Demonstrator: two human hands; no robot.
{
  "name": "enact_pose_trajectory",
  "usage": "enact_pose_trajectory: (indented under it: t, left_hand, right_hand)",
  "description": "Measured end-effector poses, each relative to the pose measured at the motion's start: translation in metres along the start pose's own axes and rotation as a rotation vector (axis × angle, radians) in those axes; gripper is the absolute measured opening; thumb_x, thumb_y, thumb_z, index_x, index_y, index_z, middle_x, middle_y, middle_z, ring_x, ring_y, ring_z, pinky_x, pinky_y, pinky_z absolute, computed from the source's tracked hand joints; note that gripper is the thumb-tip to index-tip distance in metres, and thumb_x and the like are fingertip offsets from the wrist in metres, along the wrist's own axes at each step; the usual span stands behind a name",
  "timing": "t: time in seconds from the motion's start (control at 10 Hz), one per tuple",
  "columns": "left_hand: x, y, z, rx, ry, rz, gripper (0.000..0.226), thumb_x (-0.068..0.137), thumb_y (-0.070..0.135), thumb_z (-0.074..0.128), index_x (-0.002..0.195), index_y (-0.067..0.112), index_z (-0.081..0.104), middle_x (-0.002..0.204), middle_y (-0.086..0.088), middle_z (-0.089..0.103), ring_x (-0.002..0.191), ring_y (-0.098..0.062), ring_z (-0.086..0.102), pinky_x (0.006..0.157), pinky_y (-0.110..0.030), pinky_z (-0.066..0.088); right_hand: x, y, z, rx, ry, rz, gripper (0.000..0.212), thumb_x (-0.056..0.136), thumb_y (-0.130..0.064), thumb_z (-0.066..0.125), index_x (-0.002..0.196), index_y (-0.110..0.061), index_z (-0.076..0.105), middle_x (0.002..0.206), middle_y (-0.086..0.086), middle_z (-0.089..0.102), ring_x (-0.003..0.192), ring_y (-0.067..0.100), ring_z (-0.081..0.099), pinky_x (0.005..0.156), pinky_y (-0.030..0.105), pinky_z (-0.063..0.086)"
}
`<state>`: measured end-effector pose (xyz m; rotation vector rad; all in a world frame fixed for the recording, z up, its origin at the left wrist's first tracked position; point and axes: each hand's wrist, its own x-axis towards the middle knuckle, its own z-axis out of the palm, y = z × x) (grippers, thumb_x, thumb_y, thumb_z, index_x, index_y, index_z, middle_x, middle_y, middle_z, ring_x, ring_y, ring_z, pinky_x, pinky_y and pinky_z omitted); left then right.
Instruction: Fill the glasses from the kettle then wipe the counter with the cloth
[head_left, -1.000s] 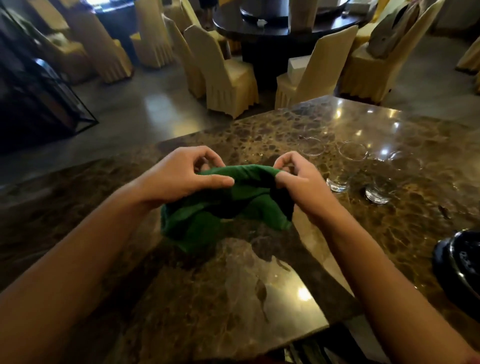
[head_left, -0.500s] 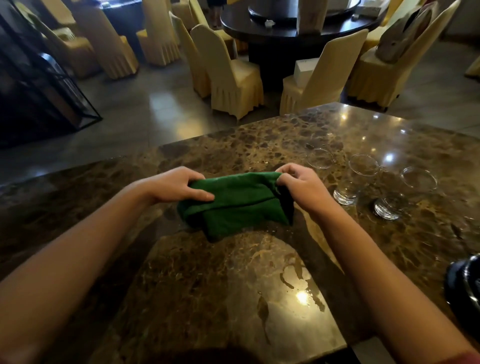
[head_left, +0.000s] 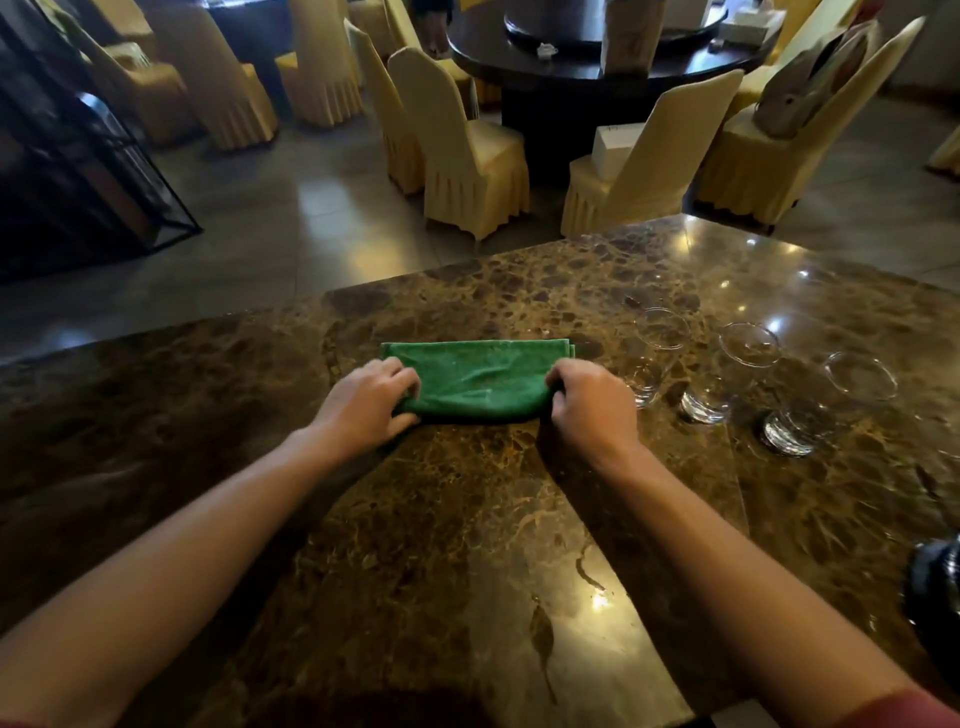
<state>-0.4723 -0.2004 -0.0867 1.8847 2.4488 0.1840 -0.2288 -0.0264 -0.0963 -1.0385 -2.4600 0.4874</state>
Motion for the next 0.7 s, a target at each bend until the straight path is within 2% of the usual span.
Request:
enact_pose_trajectory:
  t: [0.2,0.3,0.4,0.5,0.6,0.7]
  left_hand:
    - [-0.027,-0.012,0.009,-0.114,-0.017,0.003,0.026,0.085,0.026,0.072,0.109,0.025,0.061,0.098,0.009,0.056,0.09,-0.012,0.054,0.07,-0.028,0.047]
    - [-0.029,-0.007,0.008,-0.015,0.093,0.034,0.019,0.079,0.014,0.07,0.093,0.019,0.058,0.088,0.001,0.057,0.079,-0.022,0.056,0.066,-0.038,0.051]
    - [-0.026,-0.004,0.008,0.09,0.223,0.061,0.014,0.079,0.009,0.07,0.088,0.013,0.061,0.086,-0.007,0.058,0.077,-0.028,0.055,0.067,-0.041,0.048]
    - [-0.028,-0.004,0.014,0.064,0.218,0.079,0.011,0.081,0.009,0.071,0.085,0.014,0.062,0.086,-0.005,0.058,0.077,-0.024,0.054,0.067,-0.037,0.047]
    - [-0.048,-0.011,0.025,0.004,0.173,0.132,0.01,0.083,0.012,0.071,0.085,0.017,0.062,0.09,0.0,0.056,0.079,-0.016,0.051,0.069,-0.033,0.05]
    - [-0.055,-0.016,0.019,-0.116,0.187,0.141,0.004,0.082,0.021,0.062,0.081,0.02,0.058,0.091,0.002,0.056,0.082,-0.014,0.049,0.073,-0.037,0.053]
  right_hand:
    - [-0.024,0.013,0.012,-0.005,0.014,0.033,0.026,0.082,-0.006,0.063,0.1,-0.018,0.076,0.104,0.001,0.077,0.098,0.023,0.071,0.077,0.033,0.054]
    - [-0.026,0.011,0.009,0.02,0.058,0.062,0.028,0.085,-0.007,0.063,0.105,-0.02,0.076,0.109,-0.001,0.078,0.1,0.023,0.071,0.081,0.035,0.055]
    - [-0.026,0.012,0.011,0.031,0.094,0.061,0.028,0.088,-0.009,0.062,0.109,-0.02,0.075,0.111,0.0,0.077,0.102,0.023,0.07,0.084,0.04,0.058]
    - [-0.031,0.014,0.011,-0.034,0.103,0.034,0.024,0.086,-0.006,0.065,0.104,-0.019,0.076,0.108,0.001,0.075,0.103,0.025,0.067,0.087,0.038,0.055]
    - [-0.041,0.019,0.014,-0.091,0.035,0.014,0.023,0.087,-0.01,0.068,0.105,-0.019,0.077,0.11,0.001,0.074,0.105,0.027,0.065,0.094,0.041,0.052]
    - [-0.035,0.013,0.007,-0.156,-0.076,0.042,0.028,0.089,-0.027,0.067,0.115,-0.019,0.073,0.121,0.005,0.069,0.116,0.029,0.06,0.1,0.042,0.049]
